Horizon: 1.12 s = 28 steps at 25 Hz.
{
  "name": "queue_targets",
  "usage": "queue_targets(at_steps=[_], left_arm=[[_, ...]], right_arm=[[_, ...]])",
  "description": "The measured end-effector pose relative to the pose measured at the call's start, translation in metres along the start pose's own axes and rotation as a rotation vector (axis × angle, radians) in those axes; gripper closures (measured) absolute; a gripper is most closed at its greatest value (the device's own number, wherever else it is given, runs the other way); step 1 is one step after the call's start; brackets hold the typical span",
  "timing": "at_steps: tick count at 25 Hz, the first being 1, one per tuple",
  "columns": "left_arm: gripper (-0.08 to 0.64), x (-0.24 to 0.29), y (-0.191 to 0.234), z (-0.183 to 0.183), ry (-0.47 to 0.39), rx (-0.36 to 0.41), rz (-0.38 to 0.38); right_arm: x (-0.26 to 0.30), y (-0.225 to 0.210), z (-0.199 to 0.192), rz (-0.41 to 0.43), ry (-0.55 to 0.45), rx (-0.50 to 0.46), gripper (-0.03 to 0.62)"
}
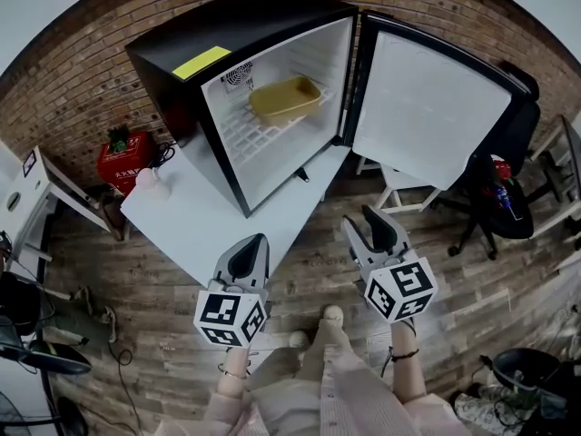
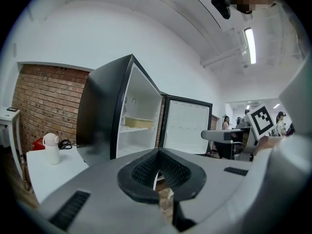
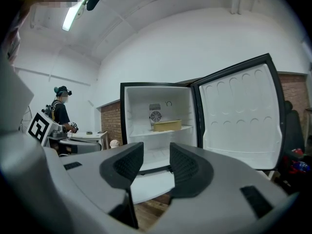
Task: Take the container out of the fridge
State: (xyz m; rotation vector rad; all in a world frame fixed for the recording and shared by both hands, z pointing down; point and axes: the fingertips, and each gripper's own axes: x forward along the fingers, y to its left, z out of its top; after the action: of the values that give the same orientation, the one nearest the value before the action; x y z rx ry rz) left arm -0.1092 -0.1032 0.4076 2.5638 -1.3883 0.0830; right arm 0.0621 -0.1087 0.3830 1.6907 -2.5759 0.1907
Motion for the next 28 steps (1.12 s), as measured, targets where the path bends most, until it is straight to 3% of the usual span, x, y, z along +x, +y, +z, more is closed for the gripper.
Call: queue_targets(at_steps=[15, 28], left_arm=[[0.566, 0.071, 0.021, 0.009, 0.019, -0.011, 0.036], [0.566, 0.144, 0.040, 0.035, 0.004, -0.024, 0.100]], right_arm=[[0.084, -0.039, 0.019, 0.087, -0.004, -0.067, 0.440], [0.169, -0.064, 0.045, 0.257, 0.021, -0.215, 0.440]])
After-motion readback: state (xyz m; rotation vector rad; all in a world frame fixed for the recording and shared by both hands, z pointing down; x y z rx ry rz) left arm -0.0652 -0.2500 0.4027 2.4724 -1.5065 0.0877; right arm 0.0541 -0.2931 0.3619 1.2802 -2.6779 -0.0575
